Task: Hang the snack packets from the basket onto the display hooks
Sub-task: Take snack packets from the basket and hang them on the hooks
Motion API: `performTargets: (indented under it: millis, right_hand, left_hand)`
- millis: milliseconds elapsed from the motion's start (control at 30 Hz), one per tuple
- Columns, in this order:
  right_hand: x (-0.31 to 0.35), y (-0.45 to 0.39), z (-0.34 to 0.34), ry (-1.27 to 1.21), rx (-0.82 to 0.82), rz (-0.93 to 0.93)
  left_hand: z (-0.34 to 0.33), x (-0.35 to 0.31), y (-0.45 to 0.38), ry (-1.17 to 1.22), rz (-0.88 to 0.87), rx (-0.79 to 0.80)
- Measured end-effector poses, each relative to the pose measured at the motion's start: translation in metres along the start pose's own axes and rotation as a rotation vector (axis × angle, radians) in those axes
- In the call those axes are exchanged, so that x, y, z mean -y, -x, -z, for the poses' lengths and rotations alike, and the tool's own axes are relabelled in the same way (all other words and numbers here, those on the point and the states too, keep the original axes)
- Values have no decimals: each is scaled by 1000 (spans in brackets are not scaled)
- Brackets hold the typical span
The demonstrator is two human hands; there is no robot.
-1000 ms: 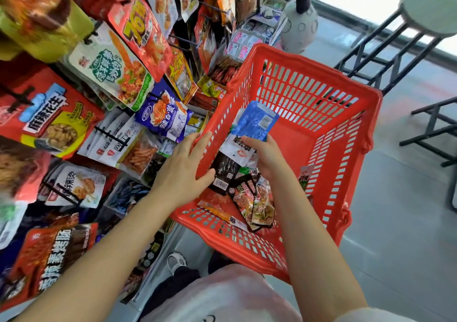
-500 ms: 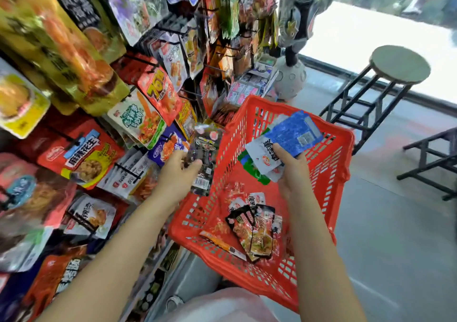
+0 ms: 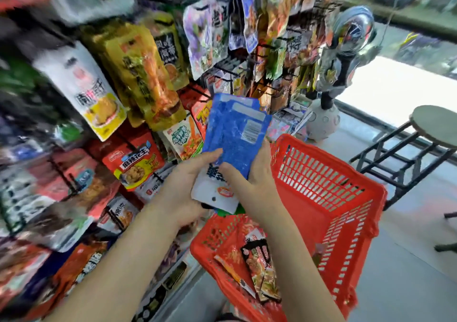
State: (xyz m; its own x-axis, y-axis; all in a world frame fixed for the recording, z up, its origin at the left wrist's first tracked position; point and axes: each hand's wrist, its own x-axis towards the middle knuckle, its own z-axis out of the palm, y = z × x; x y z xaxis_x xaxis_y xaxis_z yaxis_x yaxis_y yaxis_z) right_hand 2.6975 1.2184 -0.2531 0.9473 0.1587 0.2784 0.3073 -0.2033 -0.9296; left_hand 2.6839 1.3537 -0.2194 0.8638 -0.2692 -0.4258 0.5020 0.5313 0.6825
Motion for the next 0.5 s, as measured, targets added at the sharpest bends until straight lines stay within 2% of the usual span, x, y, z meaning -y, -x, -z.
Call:
performTargets:
  millis: [100, 167, 300, 367, 433, 500]
  right_hand:
    - [40, -11, -6, 263, 131, 134]
    - [71, -16, -12, 309, 180, 216]
    - [142, -14, -31, 137, 204, 263]
    - [174, -7, -50, 55, 222, 349]
    - [204, 3, -75, 2, 230, 441]
    - [231, 16, -100, -74, 241, 457]
  left_hand:
    - [-2, -30, 34, -71, -70, -27]
    - [-6, -50, 66, -126, -149, -32]
    - [-4, -87, 136, -128, -377, 37]
    - [6, -105, 175, -109, -513, 3]
    - [21, -121, 213, -108, -574, 31]
    - [33, -130, 250, -115, -583, 17]
